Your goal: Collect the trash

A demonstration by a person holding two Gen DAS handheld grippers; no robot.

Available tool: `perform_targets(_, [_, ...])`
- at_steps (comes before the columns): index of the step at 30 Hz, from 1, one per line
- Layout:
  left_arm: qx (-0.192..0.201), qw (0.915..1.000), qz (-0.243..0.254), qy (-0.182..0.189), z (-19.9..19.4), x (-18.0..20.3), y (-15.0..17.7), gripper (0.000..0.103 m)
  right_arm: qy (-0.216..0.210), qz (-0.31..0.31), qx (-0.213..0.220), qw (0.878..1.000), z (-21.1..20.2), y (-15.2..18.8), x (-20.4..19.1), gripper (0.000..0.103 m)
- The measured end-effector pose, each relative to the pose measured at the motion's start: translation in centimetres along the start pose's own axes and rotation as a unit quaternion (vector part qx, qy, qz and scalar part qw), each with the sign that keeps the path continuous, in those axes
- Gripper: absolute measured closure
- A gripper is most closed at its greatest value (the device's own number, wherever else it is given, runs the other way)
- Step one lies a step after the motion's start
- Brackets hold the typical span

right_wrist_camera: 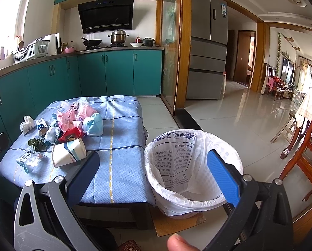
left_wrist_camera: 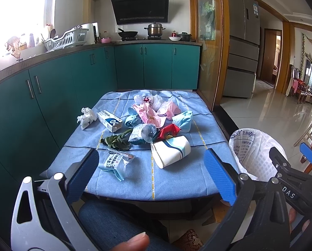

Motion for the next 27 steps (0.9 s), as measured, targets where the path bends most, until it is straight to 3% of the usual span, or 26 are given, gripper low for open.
perform_targets(22, [-0.024,0.9996,-0.013,-0.002,2.2,-1.3,1.1,0.003,-0.004,-0.024,-0.027,0.999,2.5,0.6,-2.2,0.003])
perform_targets(24, [-0.029,0.9994,-0.019,-0.006,2.7,-2.1,1.4,0.003,-0.021,-0.041,-0.035,0.998,2.9,0.7,-3.6,0.003])
perform_targets(27, [-0.029,0.9988,-0.035,-0.020,3.2,-4.6,1.6,0.003,-0.092,-0.075,-0.065,0.991,3.5,1.6,-7.4,0.003])
Point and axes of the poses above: each gripper's, at about its wrist camera, not at the fingertips, and z roughly the way its jaws point, x to its right, y to its underside, the point moved 8 cm from there along z, roughly the way its jaws point, and after that the axes turned 13 degrees about y, right-handed, at the moved point
